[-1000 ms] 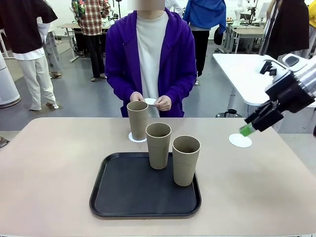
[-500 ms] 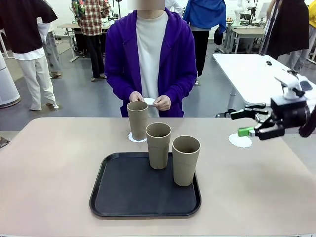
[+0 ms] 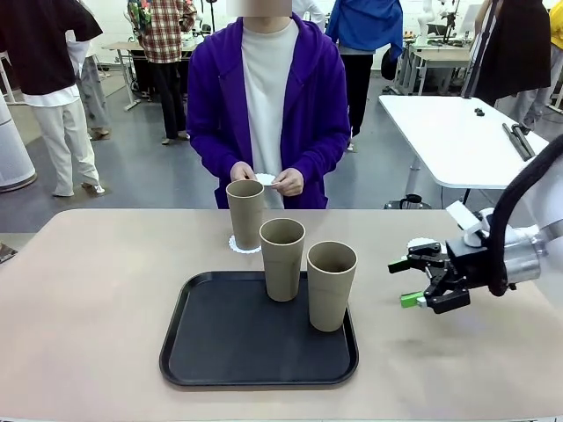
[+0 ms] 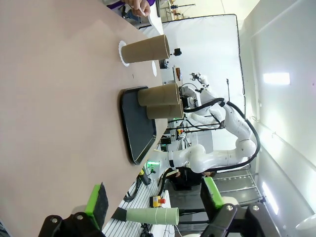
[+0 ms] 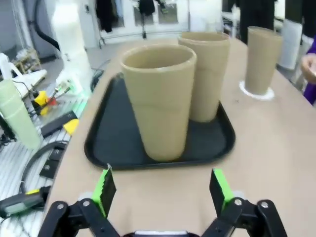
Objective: Place coasters on the table and set cups on them.
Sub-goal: Take one Reusable plastic cup from the Flat Tray and place it on a coaster set by the human.
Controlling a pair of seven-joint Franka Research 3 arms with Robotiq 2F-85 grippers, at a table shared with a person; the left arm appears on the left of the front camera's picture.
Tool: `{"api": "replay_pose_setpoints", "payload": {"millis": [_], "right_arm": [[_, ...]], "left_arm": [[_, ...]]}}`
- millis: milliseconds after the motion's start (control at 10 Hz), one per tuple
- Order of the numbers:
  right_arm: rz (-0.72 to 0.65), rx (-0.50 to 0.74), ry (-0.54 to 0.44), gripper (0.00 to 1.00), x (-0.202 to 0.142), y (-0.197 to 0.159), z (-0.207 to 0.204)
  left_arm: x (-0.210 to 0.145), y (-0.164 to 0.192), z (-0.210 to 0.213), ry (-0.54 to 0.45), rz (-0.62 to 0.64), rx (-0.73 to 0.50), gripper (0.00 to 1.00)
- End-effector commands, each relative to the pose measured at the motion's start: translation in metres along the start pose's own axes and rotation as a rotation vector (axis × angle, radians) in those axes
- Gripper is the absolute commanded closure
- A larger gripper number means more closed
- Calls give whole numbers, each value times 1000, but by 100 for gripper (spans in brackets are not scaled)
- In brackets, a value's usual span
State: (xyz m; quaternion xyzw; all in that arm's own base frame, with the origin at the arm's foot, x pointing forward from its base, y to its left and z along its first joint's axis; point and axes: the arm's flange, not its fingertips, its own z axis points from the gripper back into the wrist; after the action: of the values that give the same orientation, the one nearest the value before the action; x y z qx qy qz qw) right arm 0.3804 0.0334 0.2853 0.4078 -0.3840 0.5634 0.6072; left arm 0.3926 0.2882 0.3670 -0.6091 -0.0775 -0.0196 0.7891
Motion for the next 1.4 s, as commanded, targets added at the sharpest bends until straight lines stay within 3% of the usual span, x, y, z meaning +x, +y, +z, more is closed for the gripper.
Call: {"api": "replay_pose_setpoints", "payload": {"millis": [0, 200, 300, 800, 900, 1300], "right_arm": [[-11, -32, 37, 0, 9, 21, -15], [-19, -1, 46, 0, 11, 24, -17], [5, -11, 43, 0, 3, -3, -11], [1, -12, 48, 0, 2, -3, -10], [11, -10, -20, 0, 2, -6, -15], [-58, 1, -46, 0, 1, -19, -40]], "left_arm": [[0, -2, 2, -3, 3, 4, 0], [0, -2, 2, -3, 3, 4, 0], [0, -2, 2, -3, 3, 4, 0], [0, -2, 2, -3, 3, 4, 0], [0, -2, 2, -3, 3, 4, 0], [0, -2, 2, -3, 3, 4, 0]]}}
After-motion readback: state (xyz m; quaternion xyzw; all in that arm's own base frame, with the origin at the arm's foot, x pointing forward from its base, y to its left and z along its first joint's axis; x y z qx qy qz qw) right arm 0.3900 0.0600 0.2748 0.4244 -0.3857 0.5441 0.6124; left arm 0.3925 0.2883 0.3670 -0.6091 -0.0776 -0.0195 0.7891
